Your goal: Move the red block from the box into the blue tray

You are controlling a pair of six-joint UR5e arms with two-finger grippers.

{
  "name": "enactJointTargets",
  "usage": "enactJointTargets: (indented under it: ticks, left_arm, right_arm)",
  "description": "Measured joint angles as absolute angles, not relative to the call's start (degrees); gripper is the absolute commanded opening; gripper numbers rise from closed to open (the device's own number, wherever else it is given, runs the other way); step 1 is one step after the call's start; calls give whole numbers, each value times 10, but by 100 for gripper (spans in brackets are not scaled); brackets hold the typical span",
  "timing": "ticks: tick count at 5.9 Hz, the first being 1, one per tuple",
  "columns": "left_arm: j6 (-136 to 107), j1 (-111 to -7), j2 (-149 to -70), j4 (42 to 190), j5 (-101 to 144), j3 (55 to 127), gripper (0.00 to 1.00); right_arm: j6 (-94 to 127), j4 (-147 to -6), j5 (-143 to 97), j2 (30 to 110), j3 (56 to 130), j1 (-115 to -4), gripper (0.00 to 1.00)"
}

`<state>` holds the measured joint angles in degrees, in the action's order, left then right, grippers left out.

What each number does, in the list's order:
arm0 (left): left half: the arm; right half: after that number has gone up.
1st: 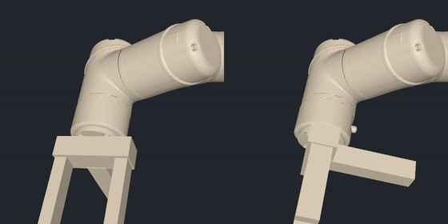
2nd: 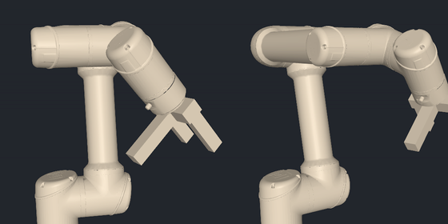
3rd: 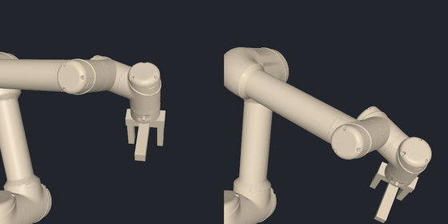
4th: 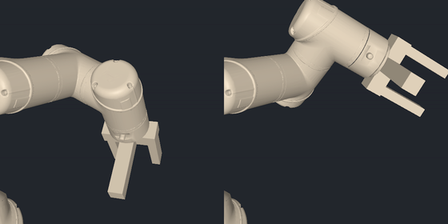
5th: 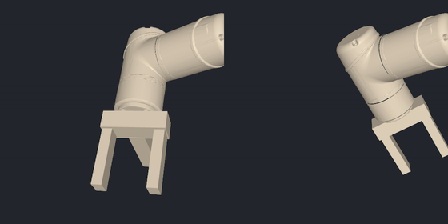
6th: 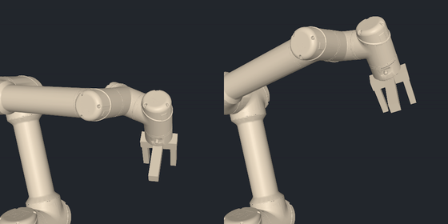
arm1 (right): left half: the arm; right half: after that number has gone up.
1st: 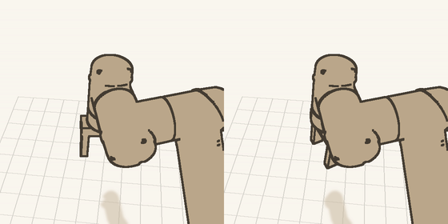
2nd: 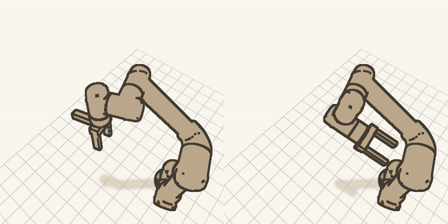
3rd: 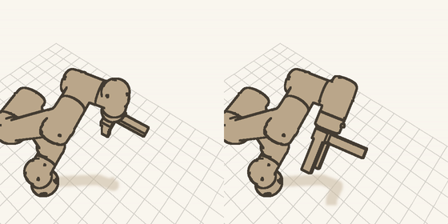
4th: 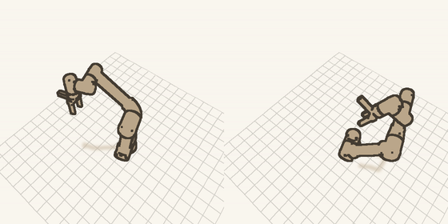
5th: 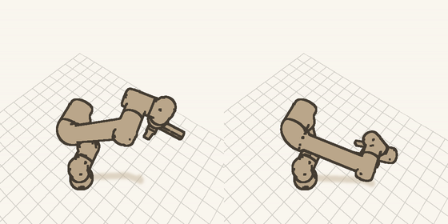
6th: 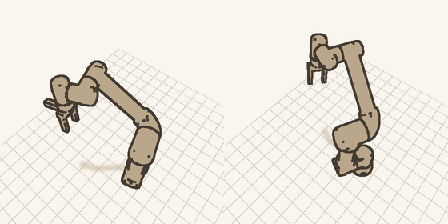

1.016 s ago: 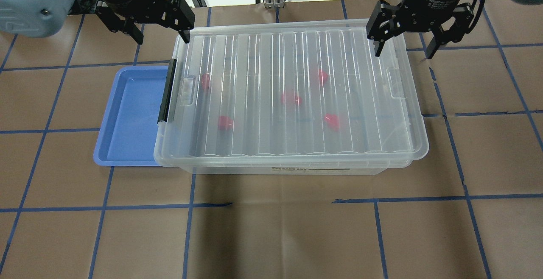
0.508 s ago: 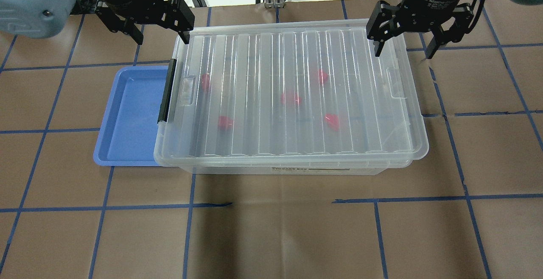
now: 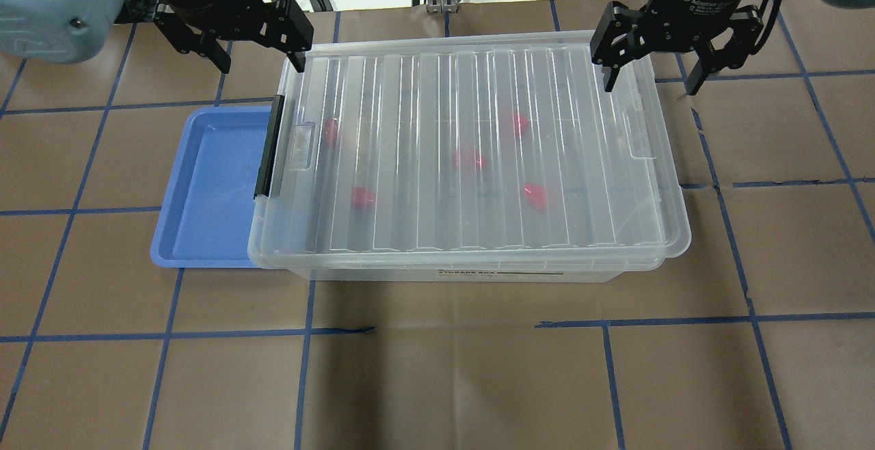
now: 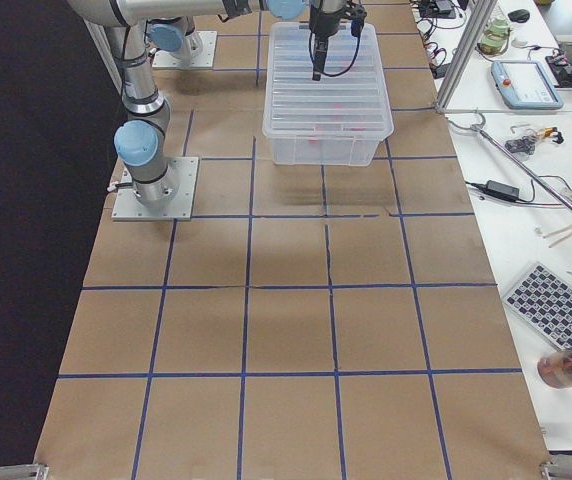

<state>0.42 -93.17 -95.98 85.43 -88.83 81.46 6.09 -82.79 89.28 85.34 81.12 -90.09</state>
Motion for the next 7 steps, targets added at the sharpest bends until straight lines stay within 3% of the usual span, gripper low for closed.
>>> enactJointTargets:
  ticks: [7]
  left_arm:
    - [4,-932,-958,857,-888,816,99]
  right_arm:
    - [-34,-837,903,847,833,-829,100]
